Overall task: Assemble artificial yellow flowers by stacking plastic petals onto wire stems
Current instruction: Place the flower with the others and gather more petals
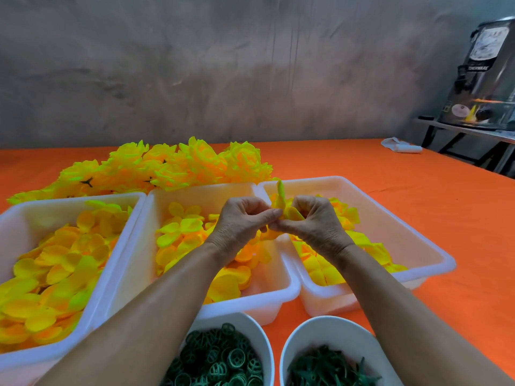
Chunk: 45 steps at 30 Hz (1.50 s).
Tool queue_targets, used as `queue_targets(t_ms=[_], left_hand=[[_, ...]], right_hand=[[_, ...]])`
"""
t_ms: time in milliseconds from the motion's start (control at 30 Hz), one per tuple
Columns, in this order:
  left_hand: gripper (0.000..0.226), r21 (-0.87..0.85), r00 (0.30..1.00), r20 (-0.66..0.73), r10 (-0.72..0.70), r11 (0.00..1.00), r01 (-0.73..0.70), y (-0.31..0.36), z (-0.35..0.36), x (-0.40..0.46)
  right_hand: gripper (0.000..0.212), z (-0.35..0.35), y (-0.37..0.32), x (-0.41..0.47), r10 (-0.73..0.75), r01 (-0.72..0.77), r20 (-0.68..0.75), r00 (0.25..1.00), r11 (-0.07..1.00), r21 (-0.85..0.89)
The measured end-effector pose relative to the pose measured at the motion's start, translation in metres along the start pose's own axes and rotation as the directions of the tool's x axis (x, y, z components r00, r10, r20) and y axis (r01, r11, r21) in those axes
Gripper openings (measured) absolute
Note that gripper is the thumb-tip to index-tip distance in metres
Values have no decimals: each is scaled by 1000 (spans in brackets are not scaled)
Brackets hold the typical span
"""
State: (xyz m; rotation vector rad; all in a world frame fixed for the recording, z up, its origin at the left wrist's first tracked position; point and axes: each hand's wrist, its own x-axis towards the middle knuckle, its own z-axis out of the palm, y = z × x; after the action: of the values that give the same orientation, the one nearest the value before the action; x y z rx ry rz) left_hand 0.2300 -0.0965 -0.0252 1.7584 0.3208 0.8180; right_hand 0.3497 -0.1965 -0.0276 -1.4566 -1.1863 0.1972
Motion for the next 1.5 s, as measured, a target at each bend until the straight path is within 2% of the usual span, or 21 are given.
queue_targets(t_ms=[100,200,400,533,733,833,933,1067,1167,1300,1500], left_hand=[[19,-51,1000,-26,-10,999,9,1,-3,0],[17,-126,999,-39,-27,992,22,3,-4,0],[13,-231,996,37,-86,968,93,6,-2,1],[25,-164,994,40,-106,980,111,7,1,-1],[25,-78,994,43,-100,992,103,8,1,-3],[25,-7,996,44,-75,997,75,8,2,-4],[17,-22,998,15,-59,998,59,8,2,-3],[6,-27,999,-19,-49,998,49,7,2,0],[16,-77,997,-53,-52,996,48,6,1,1],[8,-173,993,-85,-85,983,69,5,0,2],[14,-145,995,-70,-75,987,64,3,-2,2]], right_hand=[[47,-2,-3,-1,19,-23,35,999,995,102],[33,-4,-6,-1,84,-94,56,995,972,214],[23,-6,-8,0,170,-193,104,980,939,285],[26,-5,-10,-1,184,-204,95,978,935,290],[26,-6,-13,-1,217,-256,154,964,917,306],[34,-6,-12,-2,230,-274,171,958,911,309],[39,-6,-12,0,254,-278,115,960,904,325],[25,-6,-11,1,271,-279,72,960,897,342],[15,-6,-10,1,288,-287,49,956,894,345],[14,-7,-9,3,325,-300,-10,946,883,360],[14,-8,-9,4,356,-309,-59,933,873,378]])
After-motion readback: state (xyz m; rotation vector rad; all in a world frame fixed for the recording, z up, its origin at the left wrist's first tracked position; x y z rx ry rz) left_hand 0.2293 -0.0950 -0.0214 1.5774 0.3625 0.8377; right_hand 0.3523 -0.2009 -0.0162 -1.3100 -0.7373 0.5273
